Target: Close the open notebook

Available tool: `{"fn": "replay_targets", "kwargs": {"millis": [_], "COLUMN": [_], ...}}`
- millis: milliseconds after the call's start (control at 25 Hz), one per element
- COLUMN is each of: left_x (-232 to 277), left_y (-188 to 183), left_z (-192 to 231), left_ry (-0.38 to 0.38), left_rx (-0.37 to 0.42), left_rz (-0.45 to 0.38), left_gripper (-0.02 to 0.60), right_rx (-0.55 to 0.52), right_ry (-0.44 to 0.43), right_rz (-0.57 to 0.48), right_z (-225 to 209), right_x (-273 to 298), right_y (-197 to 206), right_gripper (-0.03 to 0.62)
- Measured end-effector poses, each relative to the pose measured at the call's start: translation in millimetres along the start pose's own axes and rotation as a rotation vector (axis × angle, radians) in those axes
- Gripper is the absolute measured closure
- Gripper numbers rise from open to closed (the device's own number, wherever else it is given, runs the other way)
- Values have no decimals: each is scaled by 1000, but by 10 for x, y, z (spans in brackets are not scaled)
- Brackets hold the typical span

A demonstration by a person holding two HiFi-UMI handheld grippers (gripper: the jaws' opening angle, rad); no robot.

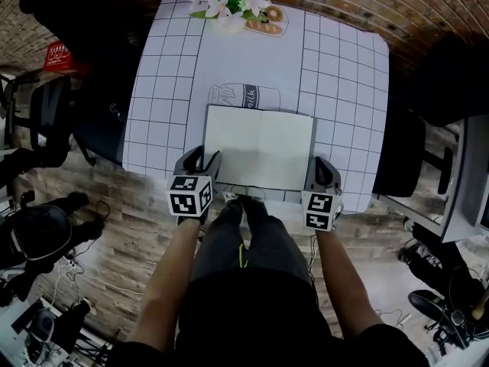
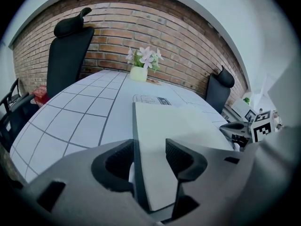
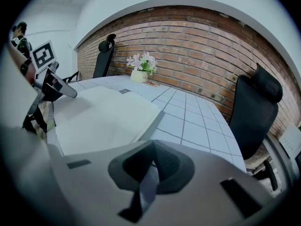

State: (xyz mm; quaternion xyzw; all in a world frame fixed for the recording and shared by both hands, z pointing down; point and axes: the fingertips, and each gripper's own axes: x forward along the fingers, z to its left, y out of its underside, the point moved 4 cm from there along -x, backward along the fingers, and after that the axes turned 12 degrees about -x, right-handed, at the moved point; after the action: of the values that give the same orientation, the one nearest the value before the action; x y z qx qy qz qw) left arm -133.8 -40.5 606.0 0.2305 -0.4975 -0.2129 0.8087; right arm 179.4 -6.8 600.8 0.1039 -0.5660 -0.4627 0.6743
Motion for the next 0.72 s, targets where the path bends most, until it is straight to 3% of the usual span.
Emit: {"fn": "replay_targets", "kwargs": {"millis": [200,480,720], "left_x": [5,-47,-118], "left_y": [1,-29,-69], "left_z": [-2,40,69], "left_ry": [18,-22,-1], "left_rx": [-34,-57,-89], "left_rz": [-4,-34,-80], "left_gripper": [379,455,519], "right_rx": [-13,-13,-14], "right_ry": [4,0,3], "right_rz": [-5,-4,-4], "right_z": [1,1,6], "right_x": [6,0,6], "right_y": [2,0,1], "right_gripper": [582,582,582]}}
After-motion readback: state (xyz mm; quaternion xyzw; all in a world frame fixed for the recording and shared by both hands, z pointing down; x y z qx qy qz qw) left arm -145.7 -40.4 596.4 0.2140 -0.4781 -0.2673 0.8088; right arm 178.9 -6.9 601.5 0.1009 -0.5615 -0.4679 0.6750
